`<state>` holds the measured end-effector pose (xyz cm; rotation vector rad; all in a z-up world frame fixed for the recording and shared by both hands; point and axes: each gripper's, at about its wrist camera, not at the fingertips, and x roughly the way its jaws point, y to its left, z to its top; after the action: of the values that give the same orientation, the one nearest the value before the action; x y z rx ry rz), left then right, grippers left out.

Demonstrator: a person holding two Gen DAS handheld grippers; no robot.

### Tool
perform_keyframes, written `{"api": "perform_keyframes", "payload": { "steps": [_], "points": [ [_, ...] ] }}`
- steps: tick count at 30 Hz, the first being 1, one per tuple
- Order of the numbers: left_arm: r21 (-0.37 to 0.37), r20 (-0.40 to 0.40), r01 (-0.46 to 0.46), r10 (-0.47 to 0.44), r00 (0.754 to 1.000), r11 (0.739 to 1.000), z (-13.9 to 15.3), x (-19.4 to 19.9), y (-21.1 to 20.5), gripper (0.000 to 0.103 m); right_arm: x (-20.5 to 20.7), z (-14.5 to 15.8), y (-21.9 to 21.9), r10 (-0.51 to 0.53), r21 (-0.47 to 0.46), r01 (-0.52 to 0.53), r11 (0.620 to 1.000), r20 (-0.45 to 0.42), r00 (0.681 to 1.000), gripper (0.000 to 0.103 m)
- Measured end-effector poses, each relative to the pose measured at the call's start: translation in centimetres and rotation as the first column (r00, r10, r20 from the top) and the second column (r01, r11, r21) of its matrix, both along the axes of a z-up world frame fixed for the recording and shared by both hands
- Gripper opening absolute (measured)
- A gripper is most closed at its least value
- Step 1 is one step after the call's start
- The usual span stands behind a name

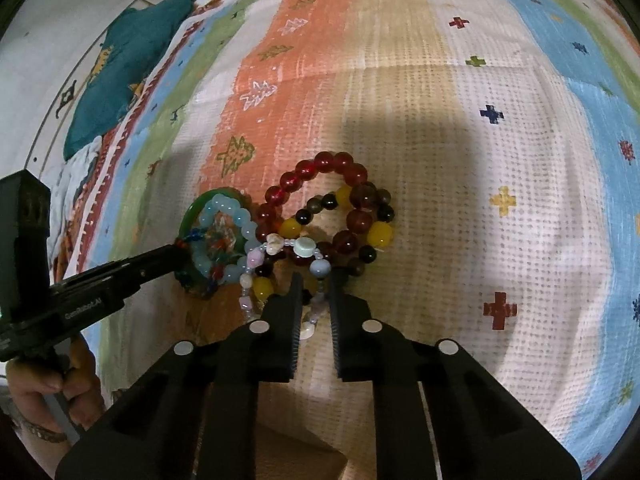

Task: Organize jewelry
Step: 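Grasp the multicolour bead bracelet with the left tool while the right tool grasps the white pearl bracelet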

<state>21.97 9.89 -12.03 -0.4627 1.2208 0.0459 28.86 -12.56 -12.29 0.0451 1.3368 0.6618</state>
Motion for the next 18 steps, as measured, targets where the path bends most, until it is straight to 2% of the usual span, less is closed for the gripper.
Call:
{"api": "perform_keyframes", "payload": {
  "steps": [9,18],
  "points": [
    [-0.024,0.026,0.007,-0.007,1.000,1.000,1.2,-0.3,-0.1,0.009,0.3,0.5,-0.7,-0.009,0.027,0.009,1.000,-0.015,1.000,0.009],
    [-0.016,0.060,0.039,-0.038,0.997,0.999,3.0,-0.5,-1.1,0.009,0.0,2.0,-0.9,0.002,0.015,-0.002,1.000,0.025,1.000,0.008]
  ]
}}
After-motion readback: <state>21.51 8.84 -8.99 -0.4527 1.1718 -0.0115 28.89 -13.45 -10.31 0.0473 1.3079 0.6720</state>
